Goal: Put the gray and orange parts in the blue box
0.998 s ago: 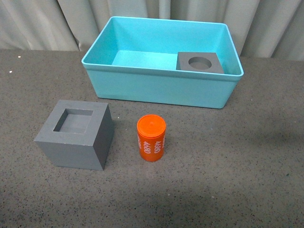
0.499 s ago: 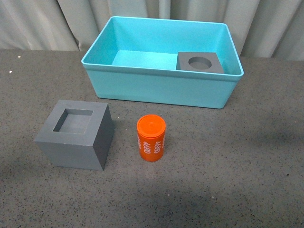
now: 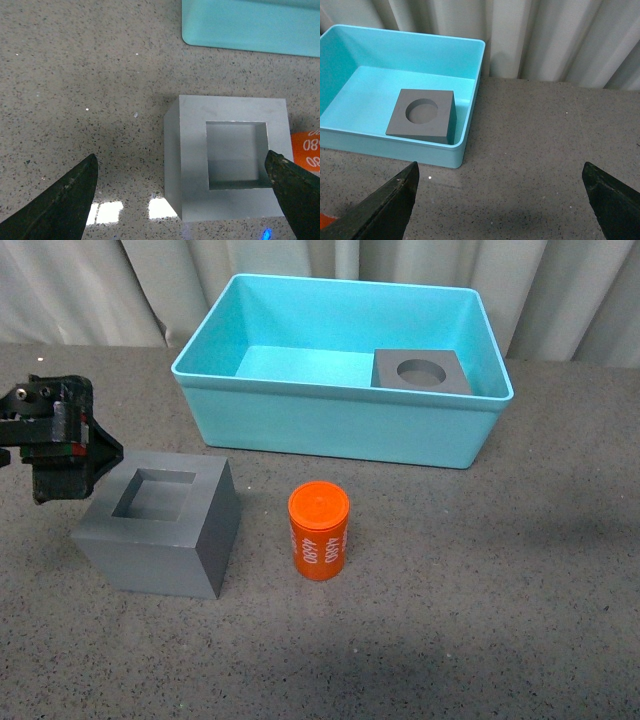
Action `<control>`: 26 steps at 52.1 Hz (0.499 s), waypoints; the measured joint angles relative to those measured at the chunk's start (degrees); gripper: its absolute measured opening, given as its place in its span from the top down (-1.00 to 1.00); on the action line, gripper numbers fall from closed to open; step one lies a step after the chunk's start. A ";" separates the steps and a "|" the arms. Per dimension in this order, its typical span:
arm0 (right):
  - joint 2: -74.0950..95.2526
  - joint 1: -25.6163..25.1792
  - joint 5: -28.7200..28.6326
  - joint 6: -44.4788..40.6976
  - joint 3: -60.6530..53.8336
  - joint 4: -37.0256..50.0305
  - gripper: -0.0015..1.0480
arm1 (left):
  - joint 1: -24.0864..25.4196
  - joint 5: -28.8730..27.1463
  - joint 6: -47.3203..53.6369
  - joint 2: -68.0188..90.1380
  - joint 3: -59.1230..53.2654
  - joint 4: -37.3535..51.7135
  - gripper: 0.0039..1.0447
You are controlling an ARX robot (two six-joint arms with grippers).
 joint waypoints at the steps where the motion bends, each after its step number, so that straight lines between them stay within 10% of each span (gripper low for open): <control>1: 0.00 0.00 0.00 0.00 0.00 0.00 -0.81 | 0.00 0.22 0.00 0.35 0.17 -0.13 -0.88; 26: 0.00 0.00 0.02 -0.02 0.00 0.00 -0.81 | 0.57 1.62 1.57 12.46 5.95 0.35 -0.87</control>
